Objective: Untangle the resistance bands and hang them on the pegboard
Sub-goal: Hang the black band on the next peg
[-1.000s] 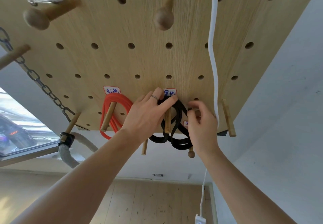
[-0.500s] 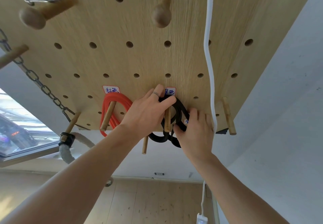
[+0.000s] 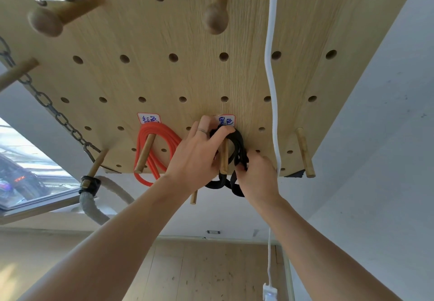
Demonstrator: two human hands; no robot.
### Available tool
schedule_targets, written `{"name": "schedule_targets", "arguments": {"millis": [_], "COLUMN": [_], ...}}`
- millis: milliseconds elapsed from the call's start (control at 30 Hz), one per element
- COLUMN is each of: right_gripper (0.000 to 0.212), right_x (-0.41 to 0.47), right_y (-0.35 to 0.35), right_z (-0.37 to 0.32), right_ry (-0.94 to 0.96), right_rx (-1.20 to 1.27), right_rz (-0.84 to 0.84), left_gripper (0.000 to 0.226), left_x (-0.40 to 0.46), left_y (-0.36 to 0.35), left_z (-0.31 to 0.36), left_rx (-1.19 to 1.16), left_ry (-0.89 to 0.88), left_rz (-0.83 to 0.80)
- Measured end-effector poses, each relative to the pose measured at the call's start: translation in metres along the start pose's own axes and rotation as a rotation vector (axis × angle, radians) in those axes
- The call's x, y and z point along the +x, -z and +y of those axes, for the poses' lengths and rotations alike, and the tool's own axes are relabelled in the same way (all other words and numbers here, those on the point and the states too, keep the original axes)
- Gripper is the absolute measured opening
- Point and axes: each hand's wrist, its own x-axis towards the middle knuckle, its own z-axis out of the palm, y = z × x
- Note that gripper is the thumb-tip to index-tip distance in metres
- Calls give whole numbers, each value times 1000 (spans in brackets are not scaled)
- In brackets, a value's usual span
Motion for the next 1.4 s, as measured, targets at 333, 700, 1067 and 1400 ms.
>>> {"name": "schedule_targets", "arguments": {"millis": [333,700,1067,1400], "right_gripper": [11,18,18,16], "right_x": [-5,-9,-13,-9], "right_y": [2,8,20,-3], "right_z": [8,4,19,18], "right_ry": [-23,-15,-5,6], "right_rx": [133,49,76,64], "right_rz": [-49,37,373,330], "left_gripper": [70,62,69,59], "left_x": [-7,-3,-4,-3], "left_y": [-40,-53,-50,-48], "left_z": [20,19,12,12], "left_rx": [-124,-177,-97,-92], "left_ry": [198,203,110,116], "left_rz": [236,354,299,290]}}
